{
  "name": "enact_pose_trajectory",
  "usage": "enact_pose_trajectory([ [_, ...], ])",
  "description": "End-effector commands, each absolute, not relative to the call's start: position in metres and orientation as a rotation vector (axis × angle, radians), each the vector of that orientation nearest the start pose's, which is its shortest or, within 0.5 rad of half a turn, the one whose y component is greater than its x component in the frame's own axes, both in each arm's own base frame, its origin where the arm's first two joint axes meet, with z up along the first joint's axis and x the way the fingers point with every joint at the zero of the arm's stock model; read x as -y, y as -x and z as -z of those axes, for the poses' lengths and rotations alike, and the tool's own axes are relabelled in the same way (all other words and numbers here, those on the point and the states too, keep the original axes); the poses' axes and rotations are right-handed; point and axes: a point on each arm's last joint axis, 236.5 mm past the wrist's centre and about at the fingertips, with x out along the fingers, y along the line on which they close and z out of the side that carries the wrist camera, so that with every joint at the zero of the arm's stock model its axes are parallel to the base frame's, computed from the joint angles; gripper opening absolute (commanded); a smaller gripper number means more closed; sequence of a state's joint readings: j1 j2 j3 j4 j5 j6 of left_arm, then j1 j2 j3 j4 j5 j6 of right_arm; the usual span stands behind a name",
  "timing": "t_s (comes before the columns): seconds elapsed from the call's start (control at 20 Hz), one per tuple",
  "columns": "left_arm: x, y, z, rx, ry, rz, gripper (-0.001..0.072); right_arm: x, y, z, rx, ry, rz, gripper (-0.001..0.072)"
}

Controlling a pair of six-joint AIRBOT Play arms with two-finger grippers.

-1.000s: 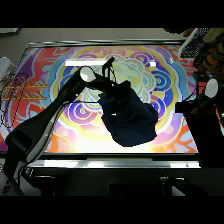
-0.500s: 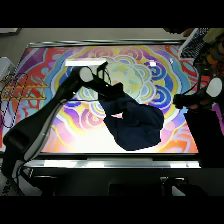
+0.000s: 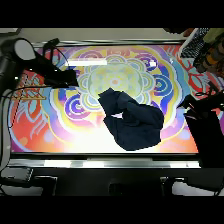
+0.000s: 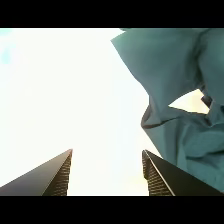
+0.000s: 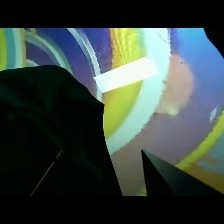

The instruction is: Fold the clothes and pants, and hang the long-sleeved shirts on hangers.

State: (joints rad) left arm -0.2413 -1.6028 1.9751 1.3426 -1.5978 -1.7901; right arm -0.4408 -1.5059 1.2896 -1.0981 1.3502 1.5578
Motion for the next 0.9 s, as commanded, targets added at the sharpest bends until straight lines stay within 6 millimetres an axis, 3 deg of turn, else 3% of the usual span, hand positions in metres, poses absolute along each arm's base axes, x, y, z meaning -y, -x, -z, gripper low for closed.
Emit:
enact_pose_trajectory([
  [0.0,0.132,-0.420,-0.146,-1.289,0.150,0.229,0.0510,0.044,-0.407,0.056,-1.380,-0.881,-0.124,0.0548],
  [0.2,0.133,-0.420,-0.146,-1.292,0.151,0.228,0.0510,0.018,-0.420,0.091,-1.417,-0.867,-0.151,0.0542],
  [0.4,0.122,-0.423,-0.144,-1.286,0.129,0.186,0.0512,-0.003,-0.417,0.117,-1.484,-0.800,-0.164,0.0513],
  [0.5,0.117,-0.425,-0.141,-1.291,0.128,0.180,0.0512,-0.008,-0.414,0.122,-1.505,-0.770,-0.170,0.0354],
  [0.6,0.107,-0.428,-0.130,-1.301,0.123,0.173,0.0512,-0.006,-0.414,0.121,-1.503,-0.766,-0.168,0.0040],
  [0.7,0.104,-0.443,-0.108,-1.283,0.199,0.188,0.0512,-0.003,-0.415,0.113,-1.486,-0.747,-0.167,0.0034],
  [0.85,0.141,-0.468,-0.065,-1.212,0.449,0.338,0.0511,-0.003,-0.416,0.094,-1.459,-0.723,-0.178,0.0034],
])
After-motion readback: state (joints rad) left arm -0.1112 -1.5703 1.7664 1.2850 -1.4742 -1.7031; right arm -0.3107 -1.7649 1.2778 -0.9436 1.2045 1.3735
